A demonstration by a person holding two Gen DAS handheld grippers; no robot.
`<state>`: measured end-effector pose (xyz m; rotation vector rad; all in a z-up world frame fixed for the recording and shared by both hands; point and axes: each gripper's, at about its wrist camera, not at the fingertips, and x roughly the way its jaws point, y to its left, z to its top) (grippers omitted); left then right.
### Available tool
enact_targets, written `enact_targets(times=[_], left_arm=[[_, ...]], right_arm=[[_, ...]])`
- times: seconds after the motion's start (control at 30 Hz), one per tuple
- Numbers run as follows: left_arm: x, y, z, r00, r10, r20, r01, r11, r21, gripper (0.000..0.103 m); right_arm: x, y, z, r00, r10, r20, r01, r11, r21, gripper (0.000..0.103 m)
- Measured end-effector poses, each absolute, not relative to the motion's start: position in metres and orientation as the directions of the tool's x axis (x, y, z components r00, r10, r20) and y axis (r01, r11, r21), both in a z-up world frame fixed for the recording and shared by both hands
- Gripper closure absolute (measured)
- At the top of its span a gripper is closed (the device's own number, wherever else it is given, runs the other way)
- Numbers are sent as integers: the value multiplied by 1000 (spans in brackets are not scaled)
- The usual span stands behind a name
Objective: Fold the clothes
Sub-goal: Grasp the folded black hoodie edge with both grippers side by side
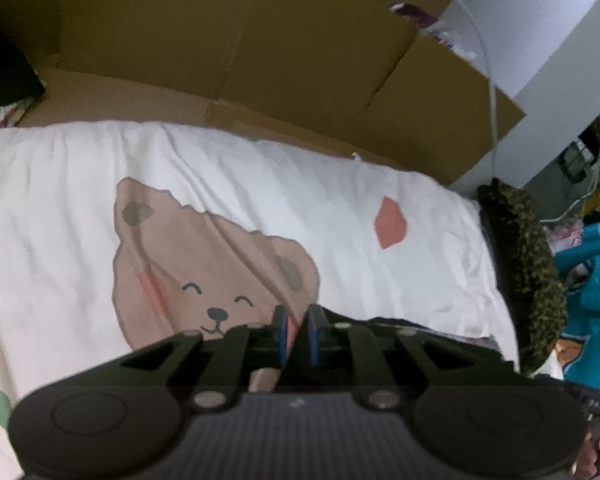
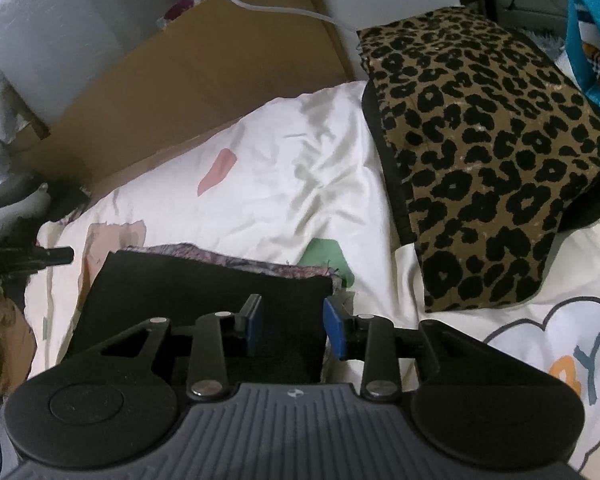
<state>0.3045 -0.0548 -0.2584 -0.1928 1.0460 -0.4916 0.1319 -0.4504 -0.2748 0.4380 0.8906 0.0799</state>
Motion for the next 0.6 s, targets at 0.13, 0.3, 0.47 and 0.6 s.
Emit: enact_targets(times=[0.13,0.3,0.47,0.6], left_arm=[[284,-54,-247,399,-511,-762,326,855,-403,93],[248,-54,-245,371,-535,-759,364,836,-411,93],[207,-52,-246,351,-555,-754,388,819,-423,93],[177,-53,-246,332,-567,-754,424,804,-418,93]], right_arm=[[120,-444,-265,638,249,-728,85,917,388,65],[96,-426,-252,633,267,-727,11,935,354,65],[68,-408,-248,609,281,-742,-44,946,322,65],[49,-392,-247,587,306,-750,-86,944,318,69]])
